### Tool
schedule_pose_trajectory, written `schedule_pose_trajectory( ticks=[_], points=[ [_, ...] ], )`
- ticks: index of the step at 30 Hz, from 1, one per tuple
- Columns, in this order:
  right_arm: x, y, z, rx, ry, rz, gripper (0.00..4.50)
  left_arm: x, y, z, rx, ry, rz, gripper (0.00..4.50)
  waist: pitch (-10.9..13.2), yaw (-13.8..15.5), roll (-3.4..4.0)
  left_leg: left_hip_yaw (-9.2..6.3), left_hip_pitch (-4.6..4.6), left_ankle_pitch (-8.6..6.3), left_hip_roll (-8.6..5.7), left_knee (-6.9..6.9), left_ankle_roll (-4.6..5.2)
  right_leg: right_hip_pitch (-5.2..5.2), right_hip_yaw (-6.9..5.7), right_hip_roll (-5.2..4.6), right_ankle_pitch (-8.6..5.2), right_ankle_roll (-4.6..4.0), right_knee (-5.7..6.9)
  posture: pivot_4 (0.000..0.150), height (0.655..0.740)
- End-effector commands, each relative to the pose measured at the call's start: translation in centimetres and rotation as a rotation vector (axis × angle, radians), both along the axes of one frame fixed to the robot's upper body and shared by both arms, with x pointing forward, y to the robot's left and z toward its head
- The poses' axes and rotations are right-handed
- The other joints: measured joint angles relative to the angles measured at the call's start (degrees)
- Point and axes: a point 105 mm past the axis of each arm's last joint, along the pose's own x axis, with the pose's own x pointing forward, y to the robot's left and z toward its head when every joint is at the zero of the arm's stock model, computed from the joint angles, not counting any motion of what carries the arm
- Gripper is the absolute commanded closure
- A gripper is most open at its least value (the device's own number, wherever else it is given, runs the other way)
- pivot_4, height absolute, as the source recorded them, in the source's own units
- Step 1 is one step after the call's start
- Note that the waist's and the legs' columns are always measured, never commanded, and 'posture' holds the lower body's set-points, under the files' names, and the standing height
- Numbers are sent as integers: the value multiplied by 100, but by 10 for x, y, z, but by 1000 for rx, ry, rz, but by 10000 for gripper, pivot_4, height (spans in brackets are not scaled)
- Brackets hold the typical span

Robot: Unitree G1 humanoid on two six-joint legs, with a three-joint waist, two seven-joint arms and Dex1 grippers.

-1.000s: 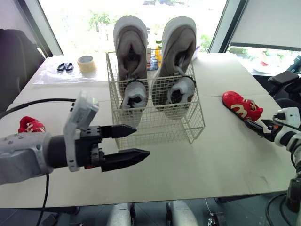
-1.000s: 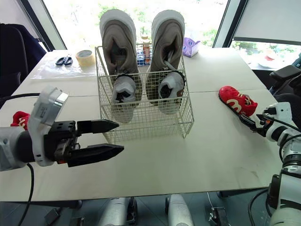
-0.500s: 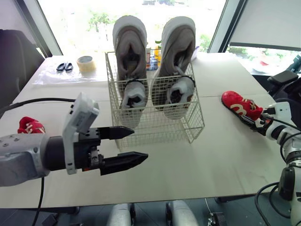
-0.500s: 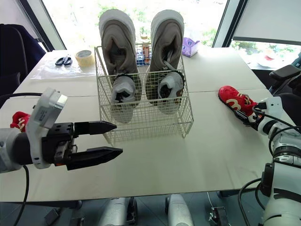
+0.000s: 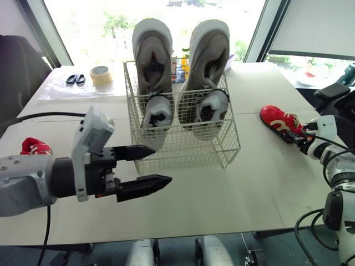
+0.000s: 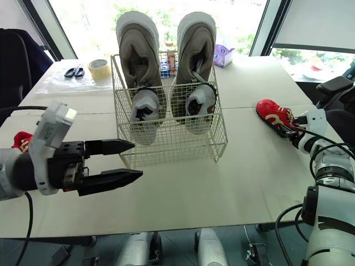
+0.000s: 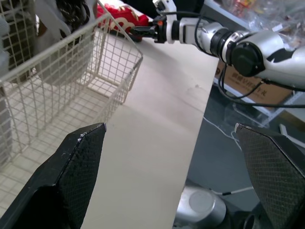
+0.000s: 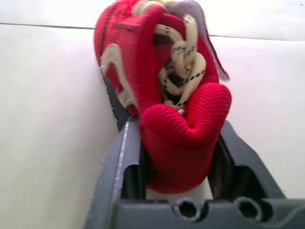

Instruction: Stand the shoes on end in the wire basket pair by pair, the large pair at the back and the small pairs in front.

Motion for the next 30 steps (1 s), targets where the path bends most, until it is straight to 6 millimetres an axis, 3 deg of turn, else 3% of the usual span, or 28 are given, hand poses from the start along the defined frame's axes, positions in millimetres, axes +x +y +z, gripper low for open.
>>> schedule_pose_trajectory(
  ticks=[1,5,9,10,13,15,17,19,21,23,27,30],
  points=[
    [5,-2,17,12,-81,-23,37727,5,5,16,-25,-42,16,0,0,0,0,0,0,0,0,2,0,0,0,0,0,0,1,1500,6609],
    [6,-16,60,-7,-276,-111,37727,25,14,25,-29,-96,89,0,2,26,4,2,-11,-1,-1,18,2,-8,0,0,0,0,13,1500,6609],
    [5,-18,109,-81,-461,-139,37727,33,19,45,-191,-71,54,0,0,9,8,1,-89,-4,1,63,6,-79,-2,1,-2,6,55,1500,6609],
    [4,-15,132,-112,-534,-126,37727,36,21,53,-230,-82,47,0,0,8,8,0,-102,-4,2,68,6,-94,-1,0,-1,8,60,1500,6609],
    [-10,4,216,-235,-791,-75,37727,53,31,83,-332,-150,50,0,3,5,14,1,-106,-4,2,69,6,-104,2,0,7,23,69,1500,6609],
    [-20,21,256,-294,-901,-22,37727,64,39,99,-388,-168,59,0,6,9,21,1,-105,-4,1,66,5,-106,1,1,9,25,70,1500,6609],
    [-35,52,301,-356,-1032,76,37727,71,46,119,-451,-194,39,0,6,14,21,2,-104,-4,2,58,5,-107,0,5,9,27,68,1500,6609],
    [-46,81,328,-394,-1116,172,37727,78,50,133,-491,-209,24,0,6,12,19,-4,-105,-4,5,57,5,-107,-6,14,7,27,68,1500,6609],
    [-55,117,346,-422,-1178,307,37727,85,50,146,-522,-240,14,0,3,13,14,-8,-102,-4,10,56,6,-102,-12,17,7,27,65,1500,6609],
    [-61,154,351,-470,-1198,458,37727,89,48,159,-554,-267,-8,0,0,2,8,-10,-99,-4,11,57,5,-96,-15,18,8,28,65,1500,6609],
    [-73,220,337,-620,-1179,730,37727,82,42,177,-592,-287,-89,0,-1,8,7,-8,-100,-1,11,61,0,-95,-14,14,9,29,67,1500,6609],
    [-78,242,324,-707,-1152,838,37727,72,39,182,-580,-292,-138,0,1,36,5,-11,-110,9,11,60,-16,-102,-16,13,9,30,64,1500,6609]
  ],
)
